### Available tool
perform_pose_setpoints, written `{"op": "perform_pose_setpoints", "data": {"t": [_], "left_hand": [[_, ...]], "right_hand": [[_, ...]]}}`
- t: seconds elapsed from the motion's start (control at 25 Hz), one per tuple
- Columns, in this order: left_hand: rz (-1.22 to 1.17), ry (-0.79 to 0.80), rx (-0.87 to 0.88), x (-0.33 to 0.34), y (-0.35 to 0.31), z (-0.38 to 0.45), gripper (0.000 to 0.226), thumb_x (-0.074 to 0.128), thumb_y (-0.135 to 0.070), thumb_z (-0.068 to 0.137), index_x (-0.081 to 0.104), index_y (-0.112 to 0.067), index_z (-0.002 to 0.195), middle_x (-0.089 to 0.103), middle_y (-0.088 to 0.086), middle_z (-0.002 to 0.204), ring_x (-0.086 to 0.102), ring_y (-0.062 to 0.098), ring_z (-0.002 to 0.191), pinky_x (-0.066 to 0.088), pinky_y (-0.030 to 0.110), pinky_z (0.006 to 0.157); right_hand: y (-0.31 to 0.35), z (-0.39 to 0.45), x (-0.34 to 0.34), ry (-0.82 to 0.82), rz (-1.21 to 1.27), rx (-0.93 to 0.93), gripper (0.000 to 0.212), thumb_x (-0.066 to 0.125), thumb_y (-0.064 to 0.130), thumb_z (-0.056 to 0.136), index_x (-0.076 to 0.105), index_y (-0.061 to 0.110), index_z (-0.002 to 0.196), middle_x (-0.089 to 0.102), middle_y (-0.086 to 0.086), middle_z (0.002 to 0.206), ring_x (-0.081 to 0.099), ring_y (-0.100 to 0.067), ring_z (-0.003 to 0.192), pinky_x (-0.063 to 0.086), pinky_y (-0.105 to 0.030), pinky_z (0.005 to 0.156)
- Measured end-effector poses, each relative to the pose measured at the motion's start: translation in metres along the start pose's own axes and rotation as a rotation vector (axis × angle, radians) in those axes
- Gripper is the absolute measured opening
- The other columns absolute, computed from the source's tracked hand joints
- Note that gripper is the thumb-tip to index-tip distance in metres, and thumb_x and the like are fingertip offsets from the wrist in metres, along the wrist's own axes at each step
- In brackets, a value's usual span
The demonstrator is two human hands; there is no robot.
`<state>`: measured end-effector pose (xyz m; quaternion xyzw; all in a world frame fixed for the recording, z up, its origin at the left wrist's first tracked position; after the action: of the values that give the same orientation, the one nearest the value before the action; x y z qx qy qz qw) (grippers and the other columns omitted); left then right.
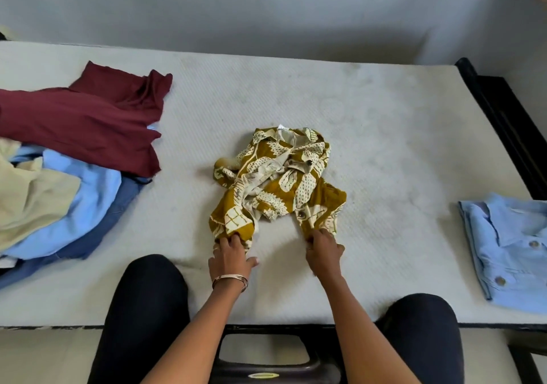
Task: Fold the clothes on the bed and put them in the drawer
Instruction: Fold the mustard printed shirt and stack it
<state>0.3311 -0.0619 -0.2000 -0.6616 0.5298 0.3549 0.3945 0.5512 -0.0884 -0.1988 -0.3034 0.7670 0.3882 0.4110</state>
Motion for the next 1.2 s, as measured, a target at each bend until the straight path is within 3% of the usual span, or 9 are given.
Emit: {"op": "perform_pose_setpoints", "data": {"t": [0.12, 0.28, 0.44, 0.52, 0.72, 0.84, 1.0, 1.12, 1.2], "left_hand": [[0.069, -0.048, 0.003, -0.003, -0.015, 0.005, 0.051, 0.062, -0.049, 0.086, 0.051, -0.018, 0.126, 0.05, 0.008, 0.13, 0.049, 0.028, 0.121, 0.045, 0.042, 0.091], [0.007, -0.114, 0.108, -0.015, -0.004, 0.017, 0.026, 0.058, -0.034, 0.09, 0.067, -0.017, 0.108, 0.055, 0.012, 0.12, 0.053, 0.033, 0.109, 0.046, 0.043, 0.086], [-0.052, -0.289, 0.462, -0.03, 0.005, 0.003, 0.015, 0.065, -0.024, 0.065, 0.062, -0.009, 0.065, 0.058, 0.009, 0.088, 0.055, 0.033, 0.077, 0.047, 0.034, 0.061], [-0.065, 0.033, 0.507, -0.017, -0.001, -0.01, 0.014, 0.059, -0.025, 0.073, 0.057, -0.012, 0.068, 0.051, 0.003, 0.076, 0.051, 0.024, 0.07, 0.04, 0.026, 0.058], [0.309, 0.598, 0.434, 0.02, 0.006, -0.031, 0.019, 0.062, -0.028, 0.07, 0.05, -0.016, 0.062, 0.049, 0.0, 0.07, 0.049, 0.02, 0.066, 0.039, 0.023, 0.055], [0.022, 0.458, 0.332, 0.009, 0.012, -0.019, 0.013, 0.063, -0.029, 0.076, 0.056, -0.02, 0.071, 0.053, 0.0, 0.074, 0.051, 0.019, 0.07, 0.039, 0.025, 0.059], [-0.774, 0.082, -0.03, -0.035, 0.032, -0.004, 0.026, 0.067, -0.021, 0.067, 0.044, -0.016, 0.056, 0.043, 0.0, 0.06, 0.04, 0.017, 0.057, 0.028, 0.027, 0.052], [-1.358, -0.094, -0.279, -0.049, 0.052, 0.012, 0.021, 0.061, -0.017, 0.043, 0.041, -0.014, 0.048, 0.034, 0.007, 0.063, 0.037, 0.021, 0.064, 0.033, 0.034, 0.056], [-1.478, -0.087, -0.282, -0.053, 0.054, 0.022, 0.023, 0.062, -0.013, 0.045, 0.039, -0.016, 0.047, 0.032, 0.008, 0.067, 0.036, 0.024, 0.067, 0.035, 0.04, 0.059]], "right_hand": [[-0.024, -0.013, -0.03, -0.232, 0.643, 0.162, 0.024, 0.059, -0.004, 0.082, 0.066, 0.015, 0.094, 0.068, -0.004, 0.091, 0.064, -0.028, 0.093, 0.048, -0.034, 0.077], [-0.056, -0.027, -0.047, -0.435, 1.296, 0.444, 0.026, 0.047, -0.004, 0.09, 0.064, 0.01, 0.103, 0.065, -0.015, 0.097, 0.065, -0.027, 0.081, 0.057, -0.04, 0.07], [-0.042, -0.052, -0.021, 0.409, 0.277, 0.458, 0.015, 0.048, 0.003, 0.089, 0.052, 0.005, 0.103, 0.06, -0.014, 0.099, 0.06, -0.023, 0.064, 0.057, -0.033, 0.056], [-0.026, -0.067, -0.017, 0.593, -0.188, 0.3, 0.017, 0.051, 0.007, 0.087, 0.049, 0.013, 0.103, 0.059, -0.007, 0.1, 0.063, -0.023, 0.079, 0.055, -0.036, 0.074], [0.021, -0.04, -0.046, 0.317, -0.233, 0.065, 0.021, 0.057, 0.013, 0.089, 0.059, 0.014, 0.11, 0.059, -0.007, 0.106, 0.059, -0.031, 0.099, 0.045, -0.048, 0.091], [0.05, -0.011, -0.047, 0.182, -0.015, -0.235, 0.018, 0.062, 0.013, 0.087, 0.063, 0.012, 0.106, 0.05, -0.014, 0.128, 0.045, -0.035, 0.124, 0.044, -0.042, 0.094], [0.075, -0.001, -0.01, 0.303, -0.498, -0.466, 0.028, 0.062, 0.012, 0.089, 0.067, 0.025, 0.113, 0.0, -0.003, 0.164, -0.002, -0.039, 0.148, 0.02, -0.059, 0.116], [0.083, 0.01, 0.001, 0.273, -0.521, -0.484, 0.035, 0.054, 0.011, 0.092, 0.059, 0.016, 0.127, 0.018, 0.0, 0.162, 0.008, -0.035, 0.148, 0.014, -0.067, 0.114], [0.083, 0.022, -0.023, 0.075, -0.126, -0.471, 0.032, 0.052, 0.005, 0.091, 0.063, 0.01, 0.121, 0.043, -0.006, 0.15, 0.032, -0.034, 0.136, 0.026, -0.063, 0.109]]}}
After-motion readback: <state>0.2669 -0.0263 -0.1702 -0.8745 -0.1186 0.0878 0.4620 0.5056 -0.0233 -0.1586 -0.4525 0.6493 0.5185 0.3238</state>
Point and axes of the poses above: each hand's wrist, its own z-axis towards the middle knuckle, its own x-axis out of the palm, y = z × x, the point moved 5 cm from there along z, towards the middle knuckle
